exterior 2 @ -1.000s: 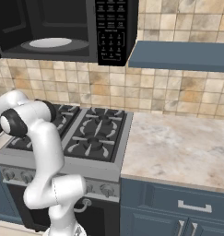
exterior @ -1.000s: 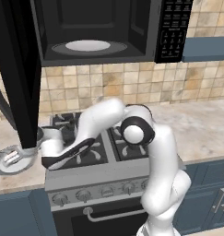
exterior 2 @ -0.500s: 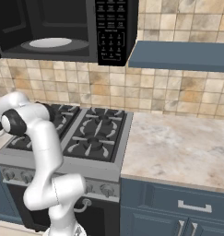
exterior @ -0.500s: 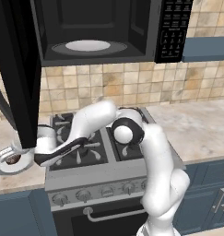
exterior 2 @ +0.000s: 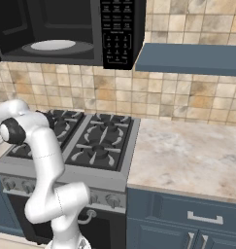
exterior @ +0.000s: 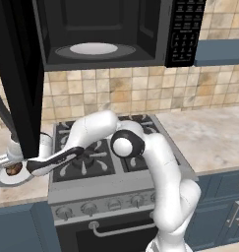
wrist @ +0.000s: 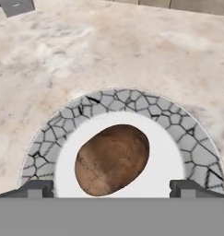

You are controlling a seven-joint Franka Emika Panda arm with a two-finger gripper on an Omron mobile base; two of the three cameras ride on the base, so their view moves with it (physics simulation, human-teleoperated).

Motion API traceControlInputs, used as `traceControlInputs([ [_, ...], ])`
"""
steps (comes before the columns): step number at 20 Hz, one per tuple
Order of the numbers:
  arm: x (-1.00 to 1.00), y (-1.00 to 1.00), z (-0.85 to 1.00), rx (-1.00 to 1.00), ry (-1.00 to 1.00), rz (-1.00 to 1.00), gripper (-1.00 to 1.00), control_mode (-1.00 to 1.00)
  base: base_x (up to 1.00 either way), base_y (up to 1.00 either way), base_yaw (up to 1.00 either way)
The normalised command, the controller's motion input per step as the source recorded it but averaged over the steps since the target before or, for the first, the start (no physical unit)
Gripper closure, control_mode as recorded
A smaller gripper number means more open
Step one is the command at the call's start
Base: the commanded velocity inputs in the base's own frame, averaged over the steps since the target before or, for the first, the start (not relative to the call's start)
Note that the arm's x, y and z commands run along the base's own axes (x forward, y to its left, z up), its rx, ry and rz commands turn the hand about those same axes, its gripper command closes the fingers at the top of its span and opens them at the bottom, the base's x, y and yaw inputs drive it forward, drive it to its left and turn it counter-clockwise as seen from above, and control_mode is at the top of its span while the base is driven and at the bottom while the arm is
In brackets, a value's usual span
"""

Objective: Pick the potato from the counter and place it in the microwave. Then turn on the microwave.

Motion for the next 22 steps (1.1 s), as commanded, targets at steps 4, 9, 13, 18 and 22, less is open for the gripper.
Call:
traceControlInputs([
  [4,0.04,0.02,-0.14,0.0,0.12,-0.12,-1.0,-1.0,0.0,0.0,0.0],
  [9,0.05,0.0,-0.16,0.0,0.11,-0.11,-1.0,-1.0,0.0,0.0,0.0],
  [13,0.09,0.0,-0.11,0.0,0.1,-0.11,-1.0,-1.0,0.0,0.0,0.0],
  [18,0.13,0.01,-0.14,0.0,0.08,-0.1,-1.0,-1.0,0.0,0.0,0.0],
  [22,0.13,0.05,-0.2,0.0,0.07,-0.09,-1.0,-1.0,0.0,0.0,0.0],
])
